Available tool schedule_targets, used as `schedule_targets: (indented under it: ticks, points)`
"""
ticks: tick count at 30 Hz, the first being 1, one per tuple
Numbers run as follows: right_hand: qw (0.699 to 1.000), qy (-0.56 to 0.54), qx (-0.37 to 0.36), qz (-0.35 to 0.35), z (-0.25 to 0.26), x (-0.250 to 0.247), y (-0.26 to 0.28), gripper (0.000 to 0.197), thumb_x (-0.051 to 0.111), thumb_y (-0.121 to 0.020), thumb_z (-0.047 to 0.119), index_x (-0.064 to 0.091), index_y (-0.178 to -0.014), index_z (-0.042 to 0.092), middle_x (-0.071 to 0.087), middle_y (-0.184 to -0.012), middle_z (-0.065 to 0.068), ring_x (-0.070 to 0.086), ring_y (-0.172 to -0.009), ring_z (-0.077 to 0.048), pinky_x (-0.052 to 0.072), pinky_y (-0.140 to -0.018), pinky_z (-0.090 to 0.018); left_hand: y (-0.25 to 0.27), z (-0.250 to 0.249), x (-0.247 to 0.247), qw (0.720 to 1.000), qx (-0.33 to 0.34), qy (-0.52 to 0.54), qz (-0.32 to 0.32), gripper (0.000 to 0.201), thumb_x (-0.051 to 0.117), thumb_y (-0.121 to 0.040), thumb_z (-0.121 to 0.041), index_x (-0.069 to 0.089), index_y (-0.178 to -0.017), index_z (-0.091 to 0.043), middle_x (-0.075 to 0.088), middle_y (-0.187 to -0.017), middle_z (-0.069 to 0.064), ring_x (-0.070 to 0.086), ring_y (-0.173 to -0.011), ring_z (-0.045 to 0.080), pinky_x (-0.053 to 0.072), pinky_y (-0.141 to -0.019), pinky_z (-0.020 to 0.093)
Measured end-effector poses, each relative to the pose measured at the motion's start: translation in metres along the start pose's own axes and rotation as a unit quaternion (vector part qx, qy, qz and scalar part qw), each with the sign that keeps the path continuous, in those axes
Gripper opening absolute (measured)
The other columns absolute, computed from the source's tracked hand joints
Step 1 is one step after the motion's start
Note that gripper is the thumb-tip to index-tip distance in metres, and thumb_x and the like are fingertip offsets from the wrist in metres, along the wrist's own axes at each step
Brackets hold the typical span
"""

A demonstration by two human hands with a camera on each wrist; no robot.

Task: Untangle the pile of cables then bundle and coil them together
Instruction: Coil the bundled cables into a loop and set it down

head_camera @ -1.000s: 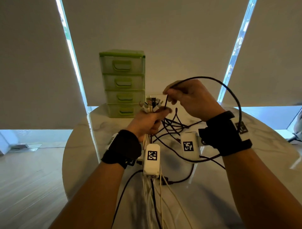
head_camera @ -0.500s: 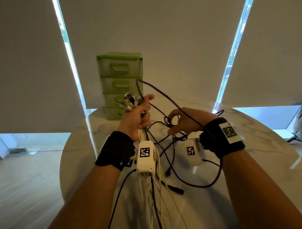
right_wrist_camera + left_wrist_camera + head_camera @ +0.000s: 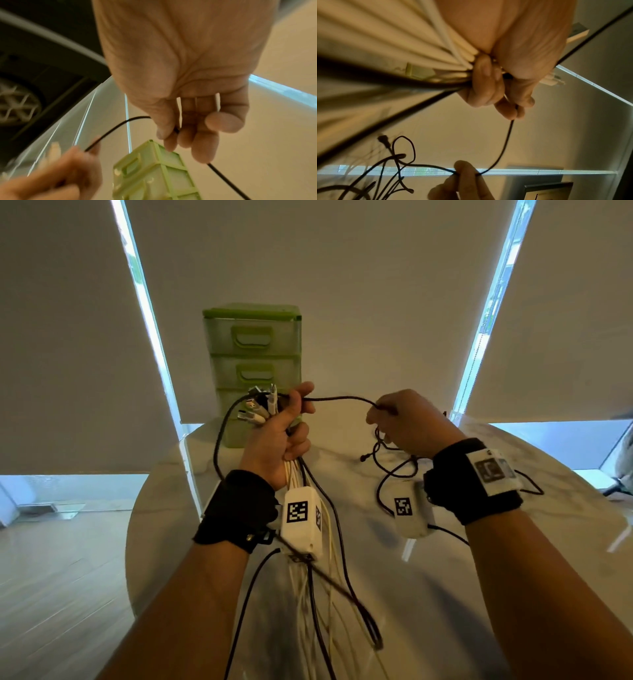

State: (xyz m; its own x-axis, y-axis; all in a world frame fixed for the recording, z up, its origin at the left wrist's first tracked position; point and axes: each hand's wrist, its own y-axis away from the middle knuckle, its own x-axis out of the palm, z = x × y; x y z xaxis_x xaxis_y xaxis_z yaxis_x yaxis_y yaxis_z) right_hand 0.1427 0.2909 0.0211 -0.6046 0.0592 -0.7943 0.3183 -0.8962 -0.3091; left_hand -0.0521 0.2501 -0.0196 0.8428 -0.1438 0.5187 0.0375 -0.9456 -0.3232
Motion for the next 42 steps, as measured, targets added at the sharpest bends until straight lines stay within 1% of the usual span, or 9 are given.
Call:
schedule_targets:
  ticks: [5,12,18,23,28,31,36,39,42]
  points:
    - [0.990,-0.130,-0.053,0.002,0.018,-0.026,0.013,0.019,0.053,-0.096,0.018,0.069,-0.086,0.015,0.064,-0.070,0.002,0.063,-0.063,-0.010,0.040,-0.053,-0.008,-0.001,0.014,0.008,0.985,-0.078,-0.150,0.033,0.027,0.050,-0.097,-0.010,0.061,-0.120,-0.019,0.046,-0.064,-0.006,0.023,-0.037,0.001,0.018,-0.033,0.014]
    - [0.977,-0.186,-0.095,-0.039,0.048,-0.051,0.057,0.019,0.053,-0.098,0.022,0.069,-0.088,0.020,0.066,-0.069,0.003,0.066,-0.066,-0.011,0.043,-0.057,-0.013,0.011,0.031,0.031,0.938,-0.124,-0.309,0.100,0.019,0.062,-0.093,-0.019,0.069,-0.109,-0.028,0.047,-0.057,-0.009,0.027,-0.042,0.006,0.022,-0.039,0.019]
    - [0.989,-0.138,-0.045,-0.008,0.047,-0.057,0.093,0.017,0.055,-0.096,0.020,0.070,-0.089,0.023,0.068,-0.073,0.006,0.066,-0.068,-0.006,0.044,-0.061,-0.009,0.011,0.040,0.039,0.896,-0.096,-0.432,0.034,0.014,0.072,-0.084,-0.031,0.066,-0.078,-0.020,0.060,-0.067,0.000,0.053,-0.062,0.017,0.042,-0.059,0.027]
    - [0.982,-0.091,0.028,0.163,0.037,-0.043,0.121,0.022,0.055,-0.096,0.013,0.070,-0.106,0.024,0.072,-0.095,0.006,0.068,-0.081,-0.006,0.050,-0.068,-0.018,0.010,0.018,0.030,0.878,-0.088,-0.470,-0.026,0.021,0.067,-0.081,-0.003,0.058,-0.064,-0.010,0.061,-0.070,0.008,0.061,-0.072,0.025,0.056,-0.069,0.029]
    - [0.931,-0.318,0.154,0.088,0.044,-0.047,0.135,0.020,0.050,-0.098,0.026,0.065,-0.107,0.015,0.068,-0.115,-0.011,0.065,-0.092,-0.024,0.047,-0.071,-0.028,0.017,-0.008,0.048,0.814,-0.041,-0.580,-0.004,0.005,0.073,-0.076,-0.006,0.069,-0.079,-0.008,0.066,-0.082,0.005,0.064,-0.086,0.023,0.050,-0.070,0.031]
    - [0.946,-0.238,0.186,0.119,0.063,-0.046,0.133,0.037,0.053,-0.094,0.048,0.061,-0.111,0.015,0.071,-0.106,-0.004,0.068,-0.089,-0.018,0.049,-0.073,-0.027,0.022,-0.013,0.064,0.796,-0.013,-0.604,0.032,0.013,0.078,-0.073,-0.023,0.071,-0.079,-0.013,0.068,-0.080,0.003,0.063,-0.076,0.020,0.051,-0.067,0.031]
    - [0.980,-0.132,0.137,0.059,0.070,-0.043,0.142,0.022,0.053,-0.097,0.025,0.066,-0.100,0.007,0.066,-0.077,-0.001,0.060,-0.065,-0.010,0.043,-0.051,-0.015,0.029,-0.017,0.067,0.819,-0.018,-0.567,0.088,0.018,0.072,-0.076,-0.022,0.074,-0.094,-0.019,0.071,-0.100,0.001,0.065,-0.099,0.021,0.052,-0.089,0.036]
    - [0.968,-0.209,0.138,-0.017,0.062,-0.053,0.156,0.019,0.049,-0.099,0.018,0.064,-0.099,0.007,0.062,-0.074,-0.004,0.057,-0.058,-0.012,0.041,-0.042,-0.011,0.032,-0.021,0.064,0.848,-0.039,-0.529,-0.007,0.022,0.065,-0.088,-0.010,0.068,-0.109,-0.007,0.069,-0.094,0.004,0.060,-0.088,0.019,0.047,-0.067,0.024]
    - [0.970,-0.188,0.147,-0.035,0.047,-0.062,0.173,0.016,0.047,-0.100,0.019,0.060,-0.100,0.010,0.066,-0.076,-0.004,0.059,-0.056,-0.012,0.042,-0.046,-0.014,0.051,-0.033,0.082,0.894,-0.074,-0.441,-0.011,0.023,0.047,-0.100,-0.015,0.064,-0.110,-0.003,0.066,-0.074,0.003,0.046,-0.049,0.008,0.031,-0.036,0.016]
